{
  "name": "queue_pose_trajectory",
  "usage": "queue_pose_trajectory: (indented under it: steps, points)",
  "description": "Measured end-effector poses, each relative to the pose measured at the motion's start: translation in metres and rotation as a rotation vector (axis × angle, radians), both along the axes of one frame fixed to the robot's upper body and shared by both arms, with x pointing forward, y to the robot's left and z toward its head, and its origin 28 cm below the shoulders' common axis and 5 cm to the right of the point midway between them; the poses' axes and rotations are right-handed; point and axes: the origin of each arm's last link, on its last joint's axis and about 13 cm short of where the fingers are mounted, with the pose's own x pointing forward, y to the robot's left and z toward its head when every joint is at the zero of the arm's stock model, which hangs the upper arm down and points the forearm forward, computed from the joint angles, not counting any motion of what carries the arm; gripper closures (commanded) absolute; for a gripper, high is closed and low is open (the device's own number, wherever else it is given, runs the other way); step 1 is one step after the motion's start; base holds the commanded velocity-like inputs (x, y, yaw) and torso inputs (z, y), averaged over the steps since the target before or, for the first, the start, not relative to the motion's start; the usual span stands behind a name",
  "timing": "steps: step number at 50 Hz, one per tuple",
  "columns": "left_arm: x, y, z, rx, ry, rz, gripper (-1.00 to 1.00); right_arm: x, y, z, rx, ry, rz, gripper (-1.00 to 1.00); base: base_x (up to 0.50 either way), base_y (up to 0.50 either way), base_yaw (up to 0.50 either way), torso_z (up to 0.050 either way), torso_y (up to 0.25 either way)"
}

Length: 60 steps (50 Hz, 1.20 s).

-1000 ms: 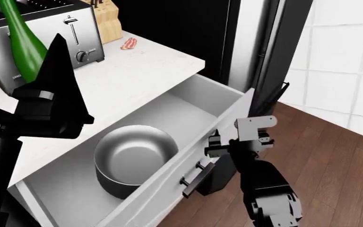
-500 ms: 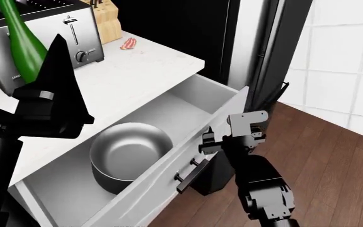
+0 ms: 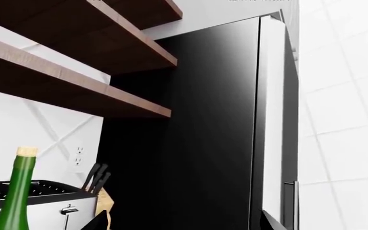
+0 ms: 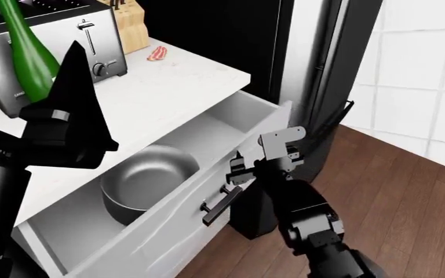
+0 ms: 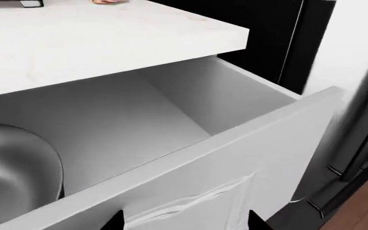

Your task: Close the right drawer.

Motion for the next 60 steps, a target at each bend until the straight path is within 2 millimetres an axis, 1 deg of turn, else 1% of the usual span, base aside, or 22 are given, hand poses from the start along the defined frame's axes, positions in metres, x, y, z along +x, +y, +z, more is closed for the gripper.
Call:
queue_pose_trajectory:
  steps: [9,16,43,60]
  points:
    - [-0.001,0.0,0.001,-0.001,-0.003,-0.001,-1.0,0.003,0.014,0.0,0.035,0.01,0.072,-1.0,0.0,0.0,0.0,0.0,0.0]
    - [-0.001,0.0,0.002,-0.002,-0.006,-0.001,-1.0,0.004,0.02,0.0,0.055,0.016,0.102,-1.0,0.0,0.0,0.0,0.0,0.0]
    - [-0.001,0.001,0.002,-0.005,-0.009,-0.002,-1.0,0.007,0.021,0.003,0.072,0.024,0.13,-1.0,0.0,0.0,0.0,0.0,0.001]
    - [0.0,0.001,0.002,-0.004,-0.007,-0.001,-1.0,0.01,0.019,0.009,0.064,0.041,0.155,-1.0,0.0,0.0,0.0,0.001,0.001]
